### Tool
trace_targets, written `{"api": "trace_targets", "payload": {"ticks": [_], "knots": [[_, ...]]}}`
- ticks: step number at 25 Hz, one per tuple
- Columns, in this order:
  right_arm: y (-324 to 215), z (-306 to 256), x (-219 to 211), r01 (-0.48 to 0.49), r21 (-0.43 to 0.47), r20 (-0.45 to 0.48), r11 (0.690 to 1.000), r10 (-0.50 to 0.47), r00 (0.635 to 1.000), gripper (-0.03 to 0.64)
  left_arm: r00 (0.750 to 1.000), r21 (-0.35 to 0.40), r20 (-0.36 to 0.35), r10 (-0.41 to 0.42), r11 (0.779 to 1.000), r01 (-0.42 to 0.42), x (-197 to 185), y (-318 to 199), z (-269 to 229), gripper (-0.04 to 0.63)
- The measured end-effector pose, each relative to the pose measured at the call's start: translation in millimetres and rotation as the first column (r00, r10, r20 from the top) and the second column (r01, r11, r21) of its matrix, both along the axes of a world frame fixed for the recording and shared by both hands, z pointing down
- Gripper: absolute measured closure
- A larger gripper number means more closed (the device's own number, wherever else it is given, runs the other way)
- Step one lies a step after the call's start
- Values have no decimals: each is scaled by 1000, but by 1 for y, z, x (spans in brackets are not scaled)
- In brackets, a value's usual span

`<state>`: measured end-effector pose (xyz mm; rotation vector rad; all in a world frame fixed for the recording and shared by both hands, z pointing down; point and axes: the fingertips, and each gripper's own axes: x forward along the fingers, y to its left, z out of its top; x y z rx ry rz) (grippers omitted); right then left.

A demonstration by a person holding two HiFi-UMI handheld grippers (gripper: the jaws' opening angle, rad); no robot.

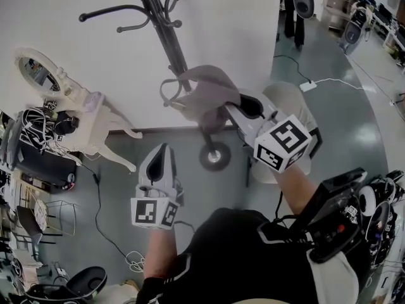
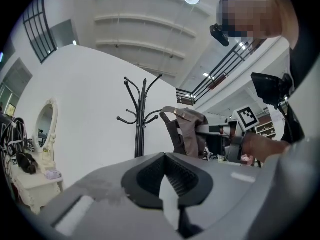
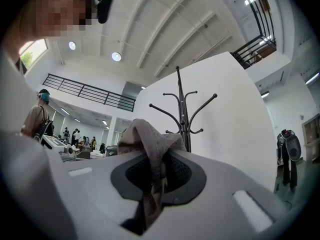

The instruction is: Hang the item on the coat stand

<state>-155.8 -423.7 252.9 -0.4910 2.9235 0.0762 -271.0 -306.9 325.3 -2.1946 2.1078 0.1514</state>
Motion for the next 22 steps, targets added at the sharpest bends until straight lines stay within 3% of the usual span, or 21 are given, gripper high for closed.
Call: {"api": "trace_targets", "payload": {"ticks": [10,22], "knots": [[-37,-20,0,-14,16,61,1000,12,998,583,1000,-87,2,-30,996,31,-22,-6,44,573],[-63,-58,0,-152,27,177,988,145,973,584,995,-167,-3,96,981,-96,-60,-20,90,574]]}}
